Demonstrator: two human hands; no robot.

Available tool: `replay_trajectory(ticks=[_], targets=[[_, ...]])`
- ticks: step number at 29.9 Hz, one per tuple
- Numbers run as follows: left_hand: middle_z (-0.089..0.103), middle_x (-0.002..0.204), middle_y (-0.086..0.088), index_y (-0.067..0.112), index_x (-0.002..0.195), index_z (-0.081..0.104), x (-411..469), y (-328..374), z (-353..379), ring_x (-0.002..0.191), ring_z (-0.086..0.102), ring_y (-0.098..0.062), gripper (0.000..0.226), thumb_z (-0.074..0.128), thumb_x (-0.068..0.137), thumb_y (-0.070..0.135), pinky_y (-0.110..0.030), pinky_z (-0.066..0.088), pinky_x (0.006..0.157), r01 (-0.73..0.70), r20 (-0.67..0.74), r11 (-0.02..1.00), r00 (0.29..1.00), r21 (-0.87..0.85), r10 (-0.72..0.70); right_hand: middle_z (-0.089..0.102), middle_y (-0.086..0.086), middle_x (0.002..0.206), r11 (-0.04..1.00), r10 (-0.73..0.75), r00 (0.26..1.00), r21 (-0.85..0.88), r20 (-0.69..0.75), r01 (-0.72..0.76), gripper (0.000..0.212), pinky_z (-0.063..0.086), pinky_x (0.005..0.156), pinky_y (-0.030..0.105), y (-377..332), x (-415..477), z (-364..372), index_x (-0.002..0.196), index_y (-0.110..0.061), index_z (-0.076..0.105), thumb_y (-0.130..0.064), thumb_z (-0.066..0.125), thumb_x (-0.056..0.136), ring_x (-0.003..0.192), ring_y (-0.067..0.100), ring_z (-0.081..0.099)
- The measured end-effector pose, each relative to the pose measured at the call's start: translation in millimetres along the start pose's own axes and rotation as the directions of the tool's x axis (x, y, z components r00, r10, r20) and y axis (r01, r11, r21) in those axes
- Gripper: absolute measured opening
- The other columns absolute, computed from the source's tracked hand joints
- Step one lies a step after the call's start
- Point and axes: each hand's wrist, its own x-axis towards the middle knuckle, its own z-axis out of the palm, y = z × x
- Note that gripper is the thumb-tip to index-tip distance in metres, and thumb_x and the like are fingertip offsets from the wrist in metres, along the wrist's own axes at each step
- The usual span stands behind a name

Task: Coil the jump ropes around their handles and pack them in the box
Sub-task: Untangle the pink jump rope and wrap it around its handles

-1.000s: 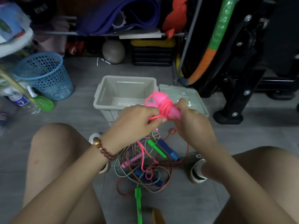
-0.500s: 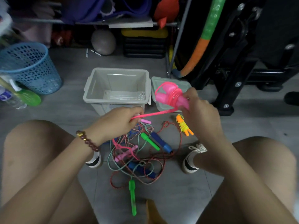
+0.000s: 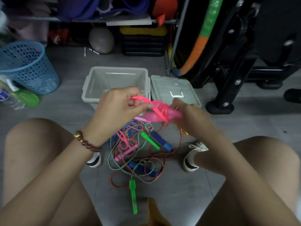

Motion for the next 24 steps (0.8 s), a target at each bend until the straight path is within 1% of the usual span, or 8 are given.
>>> replay_trajectory(ticks=[3,6,8,11,14,17,21,24], targets=[[0.053,0.054,0.006,0.017,0.063,0.048,2,0,-6,0.051,0.053,-0.004,0.046,0.067,0.067,0.059,-0.035,0.05,0.054,0.006,-0.112,1.0,0.994,0.024,-0.004,0.066,0.0,0.087,0.97,-0.192,0.966,0.186,0.174,0.159,0.023,0.043,0.065,0.032,-17,-8,6,0.097,-0.023,0.052,-0.024,0.069,0.082,0.087,0.027,0.062],[0.054,0.057,0.017,0.02,0.055,0.044,4,-2,-7,0.054,0.054,0.001,0.048,0.075,0.065,0.054,-0.024,0.041,0.053,0.04,-0.118,0.991,0.993,0.125,-0.025,0.066,-0.001,0.093,0.941,-0.33,0.914,0.158,0.238,0.298,0.026,0.047,0.076,0.039,-26,-15,13,0.099,-0.034,0.047,-0.028,0.065,0.082,0.09,0.025,0.06],[0.05,0.048,0.013,0.021,0.053,0.043,5,-6,-6,0.047,0.045,-0.001,0.048,0.077,0.065,0.051,-0.022,0.036,0.052,0.077,-0.107,0.984,0.992,0.164,-0.06,0.065,-0.003,0.089,0.905,-0.407,0.879,0.238,0.248,0.352,0.028,0.048,0.075,0.043,-29,-17,14,0.096,-0.038,0.042,-0.03,0.062,0.078,0.085,0.026,0.061],[0.042,0.041,0.008,0.018,0.051,0.046,11,-21,-4,0.045,0.034,-0.006,0.046,0.08,0.062,0.049,-0.028,0.034,0.05,0.167,-0.086,0.984,0.983,0.066,-0.161,0.063,-0.007,0.081,0.834,-0.444,0.865,0.46,0.233,0.304,0.024,0.048,0.071,0.045,-22,-16,6,0.088,-0.031,0.049,-0.021,0.068,0.078,0.076,0.018,0.06],[0.043,0.042,0.009,0.017,0.051,0.056,17,-36,0,0.046,0.032,-0.007,0.039,0.081,0.059,0.045,-0.028,0.029,0.05,0.211,-0.022,0.968,0.976,-0.134,-0.216,0.063,0.006,0.083,0.742,-0.45,0.866,0.63,0.216,0.229,0.023,0.046,0.071,0.044,-16,-13,-4,0.084,-0.019,0.053,-0.008,0.073,0.079,0.079,0.026,0.059],[0.047,0.045,0.01,0.014,0.056,0.061,19,-42,4,0.048,0.038,-0.004,0.033,0.081,0.063,0.04,-0.024,0.031,0.051,0.227,0.061,0.952,0.974,-0.204,-0.219,0.062,0.012,0.086,0.669,-0.474,0.854,0.718,0.213,0.192,0.022,0.047,0.068,0.044,-16,-14,-4,0.085,-0.017,0.053,-0.01,0.073,0.078,0.078,0.026,0.059],[0.063,0.055,0.017,0.013,0.071,0.065,20,-45,7,0.056,0.054,0.008,0.011,0.074,0.075,0.01,-0.008,0.04,0.057,0.246,0.231,0.897,0.958,-0.367,-0.169,0.061,0.011,0.083,0.512,-0.483,0.86,0.849,0.161,0.129,0.024,0.046,0.065,0.023,-17,-19,-5,0.088,-0.005,0.048,-0.001,0.069,0.076,0.076,0.013,0.058],[0.066,0.078,0.008,0.01,0.094,0.062,18,-47,3,0.074,0.061,-0.008,0.02,0.07,0.077,0.01,-0.023,0.05,0.068,0.152,0.314,0.902,0.949,-0.403,-0.019,0.062,0.004,0.075,0.376,-0.345,0.938,0.921,0.034,0.105,0.029,0.047,0.057,0.014,-16,-18,-12,0.09,-0.006,0.044,0.004,0.066,0.073,0.065,0.005,0.059]])
